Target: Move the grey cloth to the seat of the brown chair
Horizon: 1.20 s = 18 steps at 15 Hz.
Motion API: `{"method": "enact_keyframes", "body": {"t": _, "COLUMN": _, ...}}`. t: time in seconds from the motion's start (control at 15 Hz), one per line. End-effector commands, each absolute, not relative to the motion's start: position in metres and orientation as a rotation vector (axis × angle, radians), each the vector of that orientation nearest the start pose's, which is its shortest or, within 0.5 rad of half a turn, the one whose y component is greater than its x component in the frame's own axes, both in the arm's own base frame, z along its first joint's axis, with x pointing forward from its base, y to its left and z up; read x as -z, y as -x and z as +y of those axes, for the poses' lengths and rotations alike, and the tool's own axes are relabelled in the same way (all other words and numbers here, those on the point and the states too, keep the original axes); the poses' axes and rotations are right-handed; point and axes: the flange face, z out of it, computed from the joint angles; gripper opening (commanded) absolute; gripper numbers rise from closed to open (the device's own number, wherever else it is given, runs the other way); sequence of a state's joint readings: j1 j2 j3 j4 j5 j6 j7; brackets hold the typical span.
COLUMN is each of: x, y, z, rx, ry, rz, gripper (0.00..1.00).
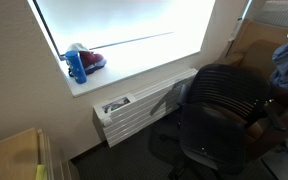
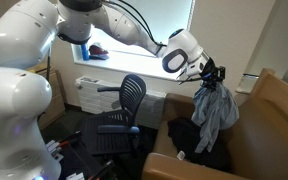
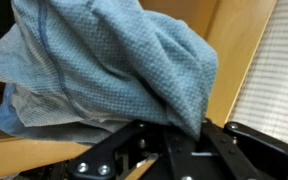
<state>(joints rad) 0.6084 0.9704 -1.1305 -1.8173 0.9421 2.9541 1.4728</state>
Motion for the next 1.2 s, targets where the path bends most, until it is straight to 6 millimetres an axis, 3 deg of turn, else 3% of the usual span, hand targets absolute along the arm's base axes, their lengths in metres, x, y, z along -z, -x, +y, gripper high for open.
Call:
{"method": "enact_keyframes", "body": {"t": 0.0, "x": -0.349, "y": -0.64, "z": -0.234, "rx": 1.17, "ry": 1.107, "rz": 2.378, "gripper": 0.03}}
{"method": "enact_keyframes", "body": {"t": 0.07, "x": -0.353, "y": -0.648, "z": -0.236, "rx": 1.09, "ry": 1.095, "rz": 2.368, "gripper": 0.03}}
{"method": "enact_keyframes", "body": {"t": 0.2, "x": -0.339, "y": -0.655, "z": -0.259, "rx": 0.971, "ry": 1.052, "rz": 2.416, "gripper": 0.03}}
{"method": "enact_keyframes", "body": {"t": 0.47, "x": -0.31, "y": -0.636, "z": -0.35, "rx": 0.797, "ry": 0.863, "rz": 2.661, "gripper": 0.03}}
{"method": "enact_keyframes", "body": {"t": 0.6, "x": -0.298, "y": -0.63, "z": -0.38, "rx": 0.74, "ry": 0.752, "rz": 2.789, "gripper": 0.03}}
{"method": "enact_keyframes", "body": {"t": 0.73, "x": -0.289, "y": -0.632, "z": -0.386, "rx": 0.564, "ry": 0.714, "rz": 2.855, "gripper": 0.03}}
{"method": "enact_keyframes", "body": {"t": 1.0, "x": -0.269, "y": -0.667, "z": -0.368, "rx": 0.323, "ry": 0.692, "rz": 2.729, "gripper": 0.03}}
{"method": "enact_keyframes", "body": {"t": 1.13, "x": -0.261, "y": -0.675, "z": -0.363, "rx": 0.215, "ry": 0.658, "rz": 2.708, "gripper": 0.03}}
